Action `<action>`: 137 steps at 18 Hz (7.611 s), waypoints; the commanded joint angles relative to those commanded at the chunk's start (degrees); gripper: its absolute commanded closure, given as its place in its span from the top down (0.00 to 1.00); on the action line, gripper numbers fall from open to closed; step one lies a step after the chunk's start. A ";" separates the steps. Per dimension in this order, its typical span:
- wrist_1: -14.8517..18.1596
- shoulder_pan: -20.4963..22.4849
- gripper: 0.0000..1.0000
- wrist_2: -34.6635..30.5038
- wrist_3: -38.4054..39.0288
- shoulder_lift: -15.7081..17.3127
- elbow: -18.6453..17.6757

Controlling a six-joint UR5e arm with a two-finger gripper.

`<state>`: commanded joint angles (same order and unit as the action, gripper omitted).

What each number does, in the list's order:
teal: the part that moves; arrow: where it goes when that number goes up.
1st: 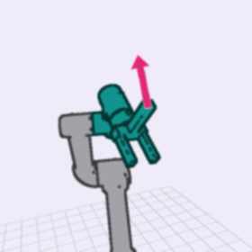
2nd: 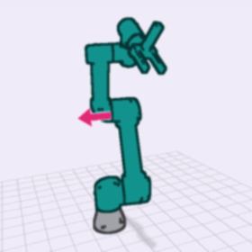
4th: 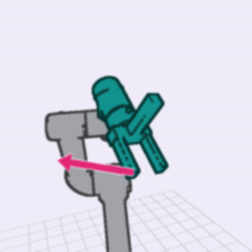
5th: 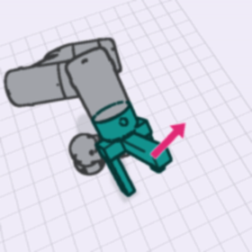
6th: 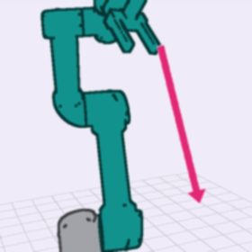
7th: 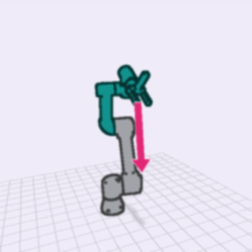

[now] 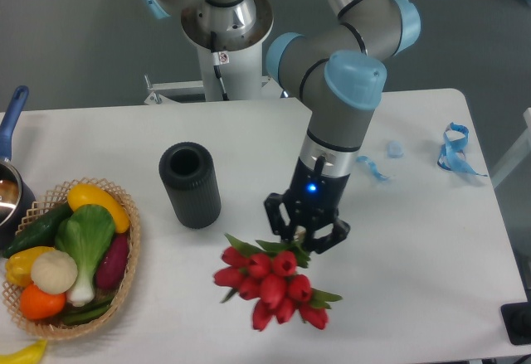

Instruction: Insert the flowers into the vase

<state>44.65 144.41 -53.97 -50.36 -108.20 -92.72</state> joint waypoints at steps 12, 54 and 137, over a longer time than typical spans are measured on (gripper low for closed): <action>-5.27 0.96 0.04 29.43 -2.19 7.29 -7.02; -4.92 12.91 0.16 47.29 -29.44 22.07 -40.08; 5.62 14.15 1.00 -28.90 -27.69 5.73 -10.82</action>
<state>50.27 158.55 -82.87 -78.05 -102.47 -103.54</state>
